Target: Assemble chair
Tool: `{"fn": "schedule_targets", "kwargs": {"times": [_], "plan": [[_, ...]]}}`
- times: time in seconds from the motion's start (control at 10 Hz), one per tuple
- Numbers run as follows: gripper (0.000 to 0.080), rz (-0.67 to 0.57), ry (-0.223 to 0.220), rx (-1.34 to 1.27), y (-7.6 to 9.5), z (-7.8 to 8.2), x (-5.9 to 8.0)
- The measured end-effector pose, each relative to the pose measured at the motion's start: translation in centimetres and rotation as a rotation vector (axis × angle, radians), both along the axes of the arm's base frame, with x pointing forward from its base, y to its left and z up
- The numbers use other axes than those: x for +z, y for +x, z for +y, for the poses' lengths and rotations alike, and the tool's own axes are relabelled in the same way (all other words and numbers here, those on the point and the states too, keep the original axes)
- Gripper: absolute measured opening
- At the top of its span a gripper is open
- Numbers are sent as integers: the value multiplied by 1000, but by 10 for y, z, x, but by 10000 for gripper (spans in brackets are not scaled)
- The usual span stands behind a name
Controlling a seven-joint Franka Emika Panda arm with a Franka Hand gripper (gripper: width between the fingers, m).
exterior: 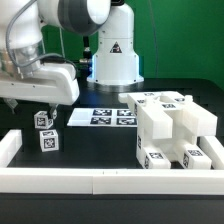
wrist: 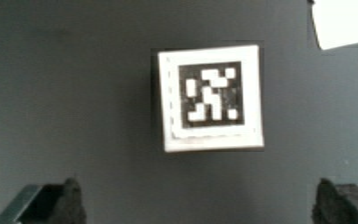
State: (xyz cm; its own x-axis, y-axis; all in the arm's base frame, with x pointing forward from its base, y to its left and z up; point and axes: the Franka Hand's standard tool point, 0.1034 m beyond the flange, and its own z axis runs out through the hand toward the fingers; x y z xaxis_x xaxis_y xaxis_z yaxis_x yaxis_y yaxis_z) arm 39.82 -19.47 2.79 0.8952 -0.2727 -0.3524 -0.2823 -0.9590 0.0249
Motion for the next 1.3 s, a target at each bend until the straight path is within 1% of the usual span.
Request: {"fn": "schedule_targets", "kwargs": {"times": [0.1, 0.2, 0.3, 0.4, 0.5, 0.6, 0.7, 0.8, 0.9, 1.0, 1.1, 1.2, 1.3], "plan": [[649, 83, 38, -28, 1, 2, 1], [649, 131, 67, -18, 6, 8, 5], [649, 171, 97, 20, 11, 17, 11], [649, 172, 142, 84, 12, 24, 13], [649, 223, 189, 94, 7, 29, 16], [649, 290, 193, 69, 5, 26, 16], [649, 314, 197, 70, 7, 25, 13], [649, 310, 193, 69, 7, 24, 12], [649, 343, 174, 37, 1, 16, 8], [649, 406, 175, 5, -2, 12, 4], [649, 466, 198, -6, 0, 11, 2], [649, 468, 180, -27, 2, 10, -1], [649, 470, 180, -28, 1, 10, -1]]}}
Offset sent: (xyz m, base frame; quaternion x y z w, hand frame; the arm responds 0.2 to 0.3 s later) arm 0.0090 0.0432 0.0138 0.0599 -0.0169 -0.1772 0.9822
